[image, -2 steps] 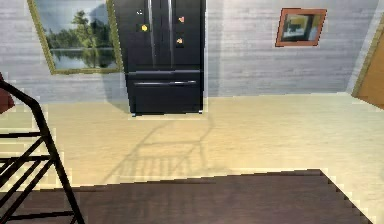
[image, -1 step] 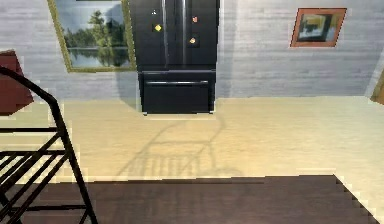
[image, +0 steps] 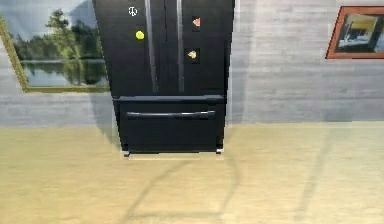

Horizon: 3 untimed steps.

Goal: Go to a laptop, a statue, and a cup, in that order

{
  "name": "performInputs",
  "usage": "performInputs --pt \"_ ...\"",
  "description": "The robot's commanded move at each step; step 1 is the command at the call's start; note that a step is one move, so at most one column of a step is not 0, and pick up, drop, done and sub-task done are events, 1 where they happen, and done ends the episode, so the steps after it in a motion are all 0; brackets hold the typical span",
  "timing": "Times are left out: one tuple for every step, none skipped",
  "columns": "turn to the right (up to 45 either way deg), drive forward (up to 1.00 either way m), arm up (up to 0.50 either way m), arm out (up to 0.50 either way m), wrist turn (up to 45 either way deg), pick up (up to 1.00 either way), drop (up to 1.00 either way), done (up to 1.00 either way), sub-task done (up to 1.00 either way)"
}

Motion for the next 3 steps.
performInputs --pt "-9.0 0.00 0.00 0.00 0.0 0.00 0.00 0.00 0.00" --pt "0.0 0.15 0.00 0.00 0.0 0.00 0.00 0.00 0.00" --pt "-33.0 0.00 0.00 0.00 0.0 0.00 0.00 0.00 0.00"
